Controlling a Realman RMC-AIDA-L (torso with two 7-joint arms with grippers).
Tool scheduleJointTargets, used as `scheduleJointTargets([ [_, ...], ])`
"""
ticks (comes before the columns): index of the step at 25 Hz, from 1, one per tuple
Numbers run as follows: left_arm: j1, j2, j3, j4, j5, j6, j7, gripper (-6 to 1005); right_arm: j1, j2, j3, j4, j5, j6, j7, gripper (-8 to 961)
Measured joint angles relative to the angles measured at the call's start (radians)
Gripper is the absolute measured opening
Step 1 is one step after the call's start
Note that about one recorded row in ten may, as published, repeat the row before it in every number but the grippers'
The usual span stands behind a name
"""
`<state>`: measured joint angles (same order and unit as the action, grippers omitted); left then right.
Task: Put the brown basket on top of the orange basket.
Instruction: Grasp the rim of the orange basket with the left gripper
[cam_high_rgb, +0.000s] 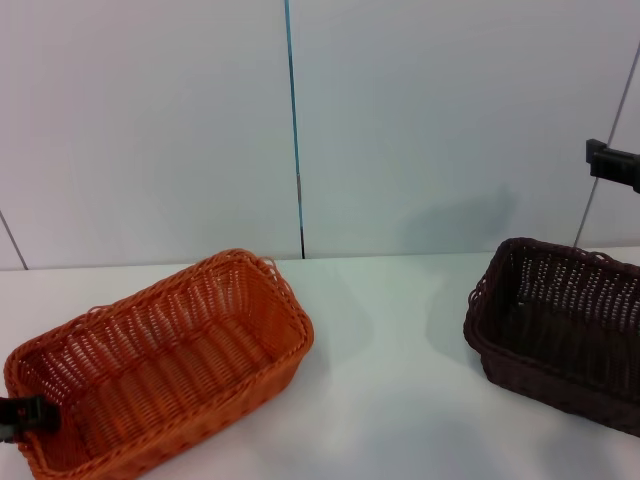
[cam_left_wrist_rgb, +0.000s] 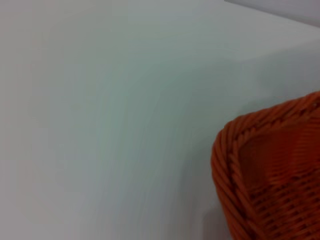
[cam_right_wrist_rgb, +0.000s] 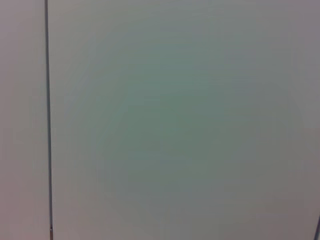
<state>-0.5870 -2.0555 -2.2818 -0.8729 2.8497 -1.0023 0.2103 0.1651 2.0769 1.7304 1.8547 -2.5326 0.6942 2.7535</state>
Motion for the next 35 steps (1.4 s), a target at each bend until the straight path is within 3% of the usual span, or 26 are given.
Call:
scheduleJointTargets([
  [4, -0.001, 0.001, 0.000, 0.000, -0.002, -0.008, -0.006, 535, 0.003, 0.000, 0.000, -0.005, 0.000, 0.000, 0.000, 925],
  [9, -0.002, 0.005, 0.006, 0.000, 0.001, -0.010, 0.011, 430, 0.004, 0.001, 0.000, -0.008, 0.000, -0.003, 0.000, 924],
  [16, -0.004, 0.008, -0.001, 0.003, -0.014, -0.013, 0.039, 359, 0.011, 0.002, -0.001, -0.022, 0.000, -0.017, 0.000, 924],
  [23, -0.031, 0.061, -0.018, 0.051, -0.060, -0.067, 0.048, 331, 0.019, 0.002, -0.003, -0.031, 0.000, -0.017, 0.000, 924],
  [35, -0.083, 0.141, -0.140, 0.060, -0.128, -0.263, 0.110, 142, 0.040, 0.000, 0.003, -0.074, 0.000, -0.025, -0.010, 924],
])
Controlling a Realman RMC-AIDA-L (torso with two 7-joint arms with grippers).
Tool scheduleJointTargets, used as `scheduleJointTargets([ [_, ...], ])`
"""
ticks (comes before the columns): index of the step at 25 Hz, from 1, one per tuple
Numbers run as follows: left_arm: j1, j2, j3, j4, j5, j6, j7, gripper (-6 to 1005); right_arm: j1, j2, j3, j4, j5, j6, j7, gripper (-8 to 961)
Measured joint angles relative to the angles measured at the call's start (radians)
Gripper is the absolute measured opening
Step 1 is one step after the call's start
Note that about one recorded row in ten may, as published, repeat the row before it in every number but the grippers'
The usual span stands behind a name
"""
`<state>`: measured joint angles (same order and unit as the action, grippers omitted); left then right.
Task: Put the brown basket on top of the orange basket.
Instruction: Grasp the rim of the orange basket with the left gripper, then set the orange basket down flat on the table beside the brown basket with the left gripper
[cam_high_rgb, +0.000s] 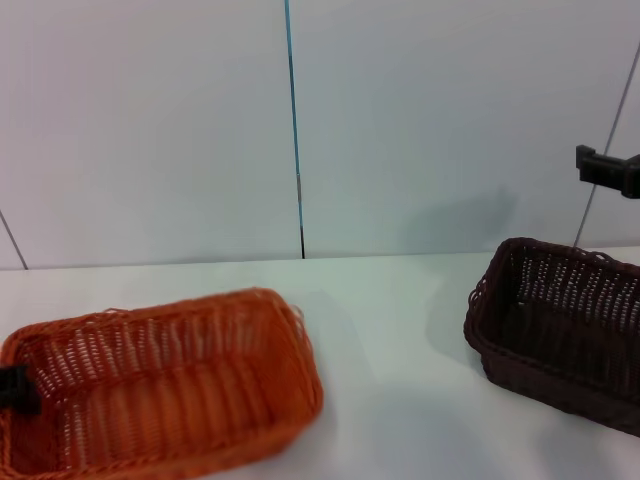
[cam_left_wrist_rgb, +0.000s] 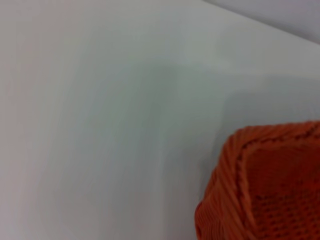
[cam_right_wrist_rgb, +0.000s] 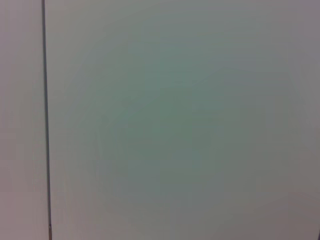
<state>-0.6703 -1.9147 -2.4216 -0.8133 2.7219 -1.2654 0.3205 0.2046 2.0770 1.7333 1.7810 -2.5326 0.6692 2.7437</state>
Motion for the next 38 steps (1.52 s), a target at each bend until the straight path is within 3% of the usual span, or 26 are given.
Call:
scheduleJointTargets([
  [5, -0.020, 0.034, -0.009, 0.037, -0.061, -0.040, 0.010, 125, 0.019, 0.000, 0.002, -0.031, 0.000, 0.000, -0.005, 924],
  [15, -0.044, 0.077, -0.038, 0.066, -0.205, -0.074, 0.041, 125, 0.011, 0.000, 0.003, -0.024, 0.000, 0.000, -0.006, 923],
  [19, -0.059, 0.085, -0.041, 0.082, -0.263, -0.087, 0.086, 125, 0.010, 0.000, 0.005, -0.025, 0.000, 0.003, -0.006, 923],
  [38, -0.091, 0.006, -0.030, 0.134, -0.279, -0.031, 0.159, 125, 0.010, 0.000, 0.002, -0.004, 0.000, 0.017, -0.006, 923],
])
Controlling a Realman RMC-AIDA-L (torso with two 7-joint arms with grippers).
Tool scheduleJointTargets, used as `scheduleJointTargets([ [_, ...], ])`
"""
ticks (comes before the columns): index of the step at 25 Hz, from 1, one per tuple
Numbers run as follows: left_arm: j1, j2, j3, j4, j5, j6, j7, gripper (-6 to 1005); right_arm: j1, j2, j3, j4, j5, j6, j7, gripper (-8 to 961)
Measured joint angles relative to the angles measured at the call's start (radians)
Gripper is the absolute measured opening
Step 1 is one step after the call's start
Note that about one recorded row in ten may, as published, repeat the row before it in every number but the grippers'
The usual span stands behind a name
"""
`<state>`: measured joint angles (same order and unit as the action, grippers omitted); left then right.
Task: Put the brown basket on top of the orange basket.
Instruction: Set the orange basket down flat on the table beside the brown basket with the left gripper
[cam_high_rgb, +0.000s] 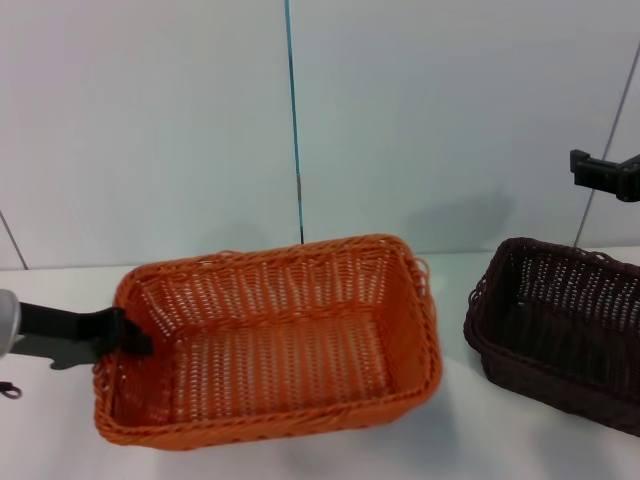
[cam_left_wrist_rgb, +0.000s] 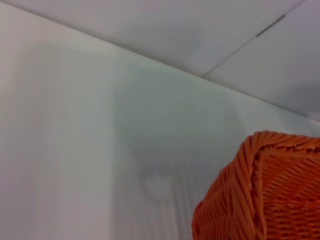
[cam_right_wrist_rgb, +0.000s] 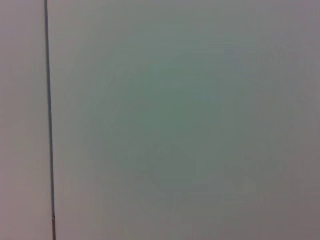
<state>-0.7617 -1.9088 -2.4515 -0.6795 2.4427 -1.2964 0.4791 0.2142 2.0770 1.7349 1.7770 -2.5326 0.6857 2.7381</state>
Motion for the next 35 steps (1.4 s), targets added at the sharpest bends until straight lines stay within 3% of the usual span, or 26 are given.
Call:
scheduleJointTargets([
  [6, -0.012, -0.031, 0.011, 0.009, 0.001, 0.044, 0.015, 125, 0.004, 0.001, -0.002, 0.002, 0.000, 0.009, 0.000, 923],
  [27, -0.065, -0.026, 0.076, 0.174, 0.004, 0.272, 0.052, 124, -0.003, 0.001, -0.012, 0.027, 0.000, 0.024, 0.000, 922],
  [35, -0.065, -0.039, 0.097, 0.182, 0.004, 0.304, 0.066, 124, -0.002, 0.001, -0.014, 0.027, 0.000, 0.025, 0.000, 922],
])
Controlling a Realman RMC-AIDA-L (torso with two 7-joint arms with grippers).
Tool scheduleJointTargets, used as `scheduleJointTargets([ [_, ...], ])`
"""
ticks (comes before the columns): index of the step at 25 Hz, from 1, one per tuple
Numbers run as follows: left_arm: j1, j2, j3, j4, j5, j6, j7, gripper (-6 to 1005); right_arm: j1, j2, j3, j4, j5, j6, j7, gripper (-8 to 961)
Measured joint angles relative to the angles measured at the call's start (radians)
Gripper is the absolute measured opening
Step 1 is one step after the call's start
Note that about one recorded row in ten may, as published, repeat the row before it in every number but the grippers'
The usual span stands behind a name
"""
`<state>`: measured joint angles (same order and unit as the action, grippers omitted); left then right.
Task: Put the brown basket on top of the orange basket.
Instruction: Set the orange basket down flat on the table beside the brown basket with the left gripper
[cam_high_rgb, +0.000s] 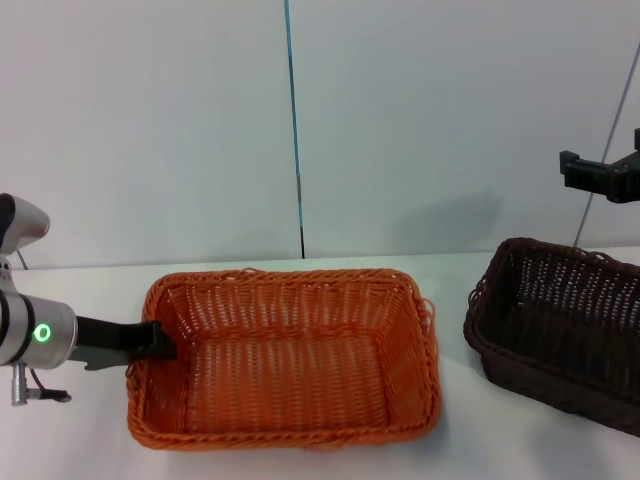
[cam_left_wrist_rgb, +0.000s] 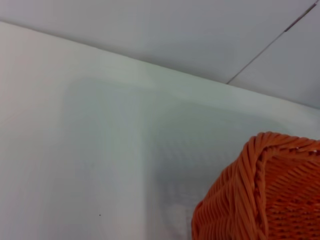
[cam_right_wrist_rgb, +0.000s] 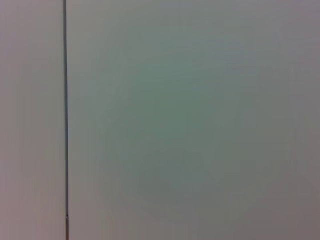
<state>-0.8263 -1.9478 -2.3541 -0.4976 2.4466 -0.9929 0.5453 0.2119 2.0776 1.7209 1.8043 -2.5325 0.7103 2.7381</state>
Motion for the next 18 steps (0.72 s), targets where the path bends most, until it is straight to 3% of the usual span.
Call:
scheduleJointTargets([
  [18, 0.003, -0.042, 0.004, 0.001, 0.001, 0.051, 0.107, 124, 0.000, -0.001, 0.000, 0.006, -0.001, 0.000, -0.013, 921],
])
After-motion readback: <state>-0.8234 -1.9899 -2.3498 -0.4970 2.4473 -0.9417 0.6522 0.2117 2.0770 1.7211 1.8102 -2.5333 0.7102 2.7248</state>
